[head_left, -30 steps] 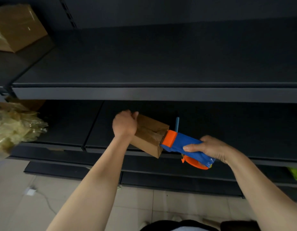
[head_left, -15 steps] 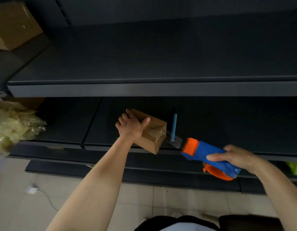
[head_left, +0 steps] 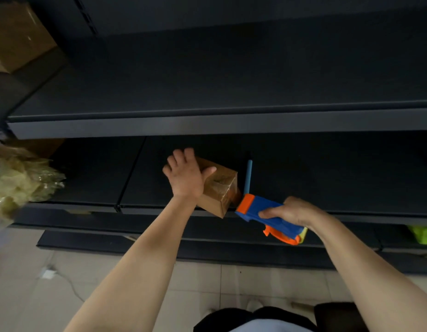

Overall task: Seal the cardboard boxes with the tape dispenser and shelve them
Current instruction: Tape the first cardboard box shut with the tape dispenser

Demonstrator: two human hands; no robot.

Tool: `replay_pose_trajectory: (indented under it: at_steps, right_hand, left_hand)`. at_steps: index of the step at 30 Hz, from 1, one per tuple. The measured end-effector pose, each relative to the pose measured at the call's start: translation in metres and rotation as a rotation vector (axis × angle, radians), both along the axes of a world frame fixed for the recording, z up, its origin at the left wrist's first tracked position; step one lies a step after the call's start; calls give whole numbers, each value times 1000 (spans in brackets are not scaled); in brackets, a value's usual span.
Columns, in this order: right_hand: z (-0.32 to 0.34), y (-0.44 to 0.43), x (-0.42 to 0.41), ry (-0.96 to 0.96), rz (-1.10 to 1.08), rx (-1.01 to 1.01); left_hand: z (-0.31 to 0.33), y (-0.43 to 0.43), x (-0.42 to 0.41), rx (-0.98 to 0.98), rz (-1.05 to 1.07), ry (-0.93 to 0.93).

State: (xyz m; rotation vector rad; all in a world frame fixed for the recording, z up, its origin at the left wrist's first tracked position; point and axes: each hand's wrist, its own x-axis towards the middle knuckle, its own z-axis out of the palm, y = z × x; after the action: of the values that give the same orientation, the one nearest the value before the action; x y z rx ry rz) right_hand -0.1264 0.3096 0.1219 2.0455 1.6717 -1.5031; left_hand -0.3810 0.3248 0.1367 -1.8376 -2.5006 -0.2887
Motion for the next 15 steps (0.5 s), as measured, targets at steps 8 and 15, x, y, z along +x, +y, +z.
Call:
replay_pose_trajectory:
  at_steps: [8,15]
  right_hand:
    - [3,-2,-14,37,-6,-2]
    - [9,-17,-26,102,-69,-34]
  left_hand:
    - [18,-8,33,-321,-126,-64]
    - [17,-20,33,-173,-204,-152]
